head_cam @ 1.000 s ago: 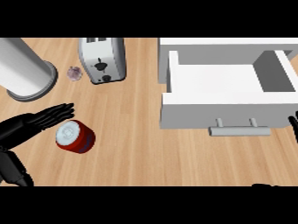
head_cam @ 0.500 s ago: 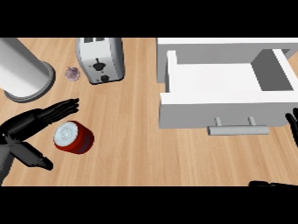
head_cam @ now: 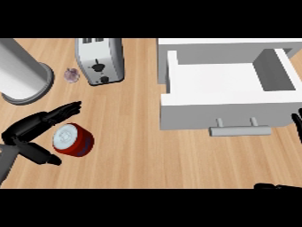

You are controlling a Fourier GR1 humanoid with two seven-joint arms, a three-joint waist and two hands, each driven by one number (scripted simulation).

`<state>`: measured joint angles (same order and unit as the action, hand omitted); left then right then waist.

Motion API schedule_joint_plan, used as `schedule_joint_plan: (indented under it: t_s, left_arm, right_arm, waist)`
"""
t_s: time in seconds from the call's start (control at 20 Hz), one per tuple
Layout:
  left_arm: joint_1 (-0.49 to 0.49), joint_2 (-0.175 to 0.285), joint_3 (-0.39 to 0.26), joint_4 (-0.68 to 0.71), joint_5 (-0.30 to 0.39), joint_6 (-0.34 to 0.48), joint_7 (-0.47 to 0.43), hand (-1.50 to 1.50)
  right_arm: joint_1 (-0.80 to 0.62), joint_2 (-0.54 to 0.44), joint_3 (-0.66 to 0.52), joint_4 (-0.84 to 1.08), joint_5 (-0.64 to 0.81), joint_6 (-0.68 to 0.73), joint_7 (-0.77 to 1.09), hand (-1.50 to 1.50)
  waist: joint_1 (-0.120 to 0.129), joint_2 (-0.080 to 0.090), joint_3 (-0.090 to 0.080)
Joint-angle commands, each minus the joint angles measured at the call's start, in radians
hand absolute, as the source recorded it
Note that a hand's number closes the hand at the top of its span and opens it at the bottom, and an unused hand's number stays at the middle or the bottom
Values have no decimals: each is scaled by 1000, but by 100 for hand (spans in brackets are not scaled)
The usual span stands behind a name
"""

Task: Pick up the can, place it into the drawer and close the drawer

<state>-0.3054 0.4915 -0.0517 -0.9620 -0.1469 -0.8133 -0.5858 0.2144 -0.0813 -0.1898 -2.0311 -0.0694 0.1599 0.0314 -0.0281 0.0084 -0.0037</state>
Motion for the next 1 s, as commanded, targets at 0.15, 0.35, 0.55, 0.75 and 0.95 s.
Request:
schedule_joint_plan:
  t_s: [0.15, 0.35, 0.55, 0.75, 0.95]
  left_arm:
    - [-52, 21, -88, 162, -45, -89, -266, -150]
    - [-63, -5, -132, 247, -56, -33, -306, -150]
    - [-139, 41, -162, 324, -69, -51, -342, -150]
    - [-151, 16, -190, 364, -63, -18, -368, -150]
    - [-163, -1, -223, 405, -64, -7, -380, -150]
  right_arm:
    - [-23, 12, 17, 39, 34, -11, -22, -150]
    - [0, 32, 36, -12, 35, -21, 3, -150]
    - [-8, 33, 41, -21, 36, -18, -2, -150]
    - [36, -2, -11, -85, -25, 8, 51, -150]
    - [32, 0, -10, -80, -25, 8, 51, -150]
  waist:
    - [-5, 4, 0]
    - [-7, 2, 0]
    - [-8, 2, 0]
    - [-11, -1, 0]
    - [-4, -2, 1]
